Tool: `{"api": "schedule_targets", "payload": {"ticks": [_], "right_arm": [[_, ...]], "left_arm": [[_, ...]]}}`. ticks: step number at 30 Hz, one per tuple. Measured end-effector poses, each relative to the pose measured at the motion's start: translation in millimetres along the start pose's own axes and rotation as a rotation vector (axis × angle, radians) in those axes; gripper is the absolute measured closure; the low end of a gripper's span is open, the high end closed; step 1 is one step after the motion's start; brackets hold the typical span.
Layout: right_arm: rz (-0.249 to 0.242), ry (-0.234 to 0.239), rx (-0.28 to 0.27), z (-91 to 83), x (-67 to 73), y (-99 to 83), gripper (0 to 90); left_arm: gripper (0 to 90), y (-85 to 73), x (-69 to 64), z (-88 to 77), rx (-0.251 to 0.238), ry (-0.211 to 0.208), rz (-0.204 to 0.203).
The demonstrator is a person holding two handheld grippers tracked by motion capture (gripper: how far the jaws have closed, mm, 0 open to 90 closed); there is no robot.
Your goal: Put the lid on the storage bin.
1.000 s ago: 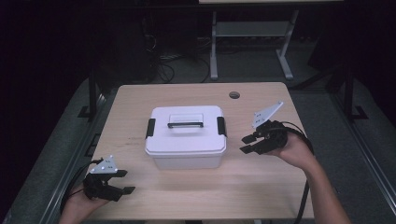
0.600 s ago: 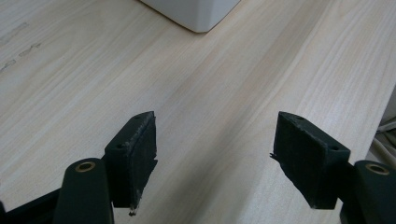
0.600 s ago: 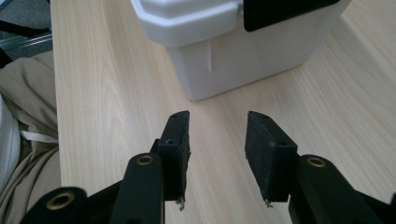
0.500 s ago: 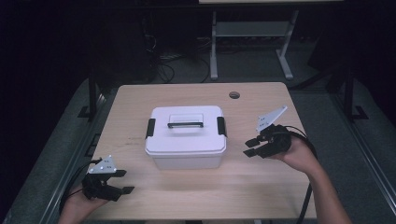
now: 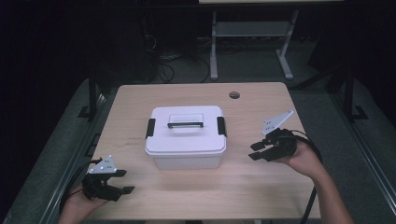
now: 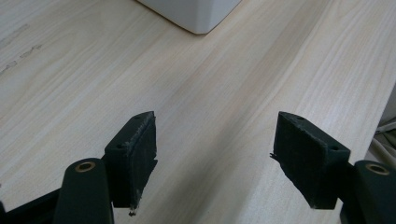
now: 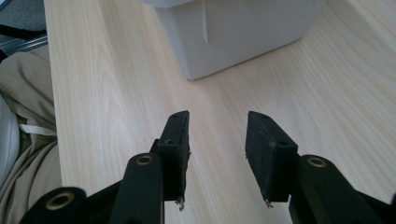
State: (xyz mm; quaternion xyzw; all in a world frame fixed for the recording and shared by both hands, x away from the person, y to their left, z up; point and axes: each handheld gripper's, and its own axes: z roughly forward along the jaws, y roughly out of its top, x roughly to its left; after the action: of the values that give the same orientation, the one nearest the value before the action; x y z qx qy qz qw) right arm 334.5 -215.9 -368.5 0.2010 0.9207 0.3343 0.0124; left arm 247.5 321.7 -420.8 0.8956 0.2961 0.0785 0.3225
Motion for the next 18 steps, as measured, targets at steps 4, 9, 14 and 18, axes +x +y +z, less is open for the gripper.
{"api": "schedule_targets", "payload": {"ticks": [4,9,14,18], "right_arm": [[0.011,-0.003,-0.004,-0.7,0.3,-4.6,58.8],[0.022,-0.003,-0.008,-0.1,-0.2,-10.6,58.1],[0.032,-0.007,-0.012,1.5,0.0,-16.5,57.0],[0.037,-0.007,-0.011,2.9,0.2,-20.8,56.6]], "left_arm": [[29.9,0.1,0.2,0.0,0.0,0.002,0.002],[29.6,0.6,0.0,-0.6,0.001,0.004,0.003],[29.6,1.1,0.0,-0.5,0.003,0.004,0.004],[29.6,1.6,-0.5,-0.4,-0.001,0.005,0.006]]}}
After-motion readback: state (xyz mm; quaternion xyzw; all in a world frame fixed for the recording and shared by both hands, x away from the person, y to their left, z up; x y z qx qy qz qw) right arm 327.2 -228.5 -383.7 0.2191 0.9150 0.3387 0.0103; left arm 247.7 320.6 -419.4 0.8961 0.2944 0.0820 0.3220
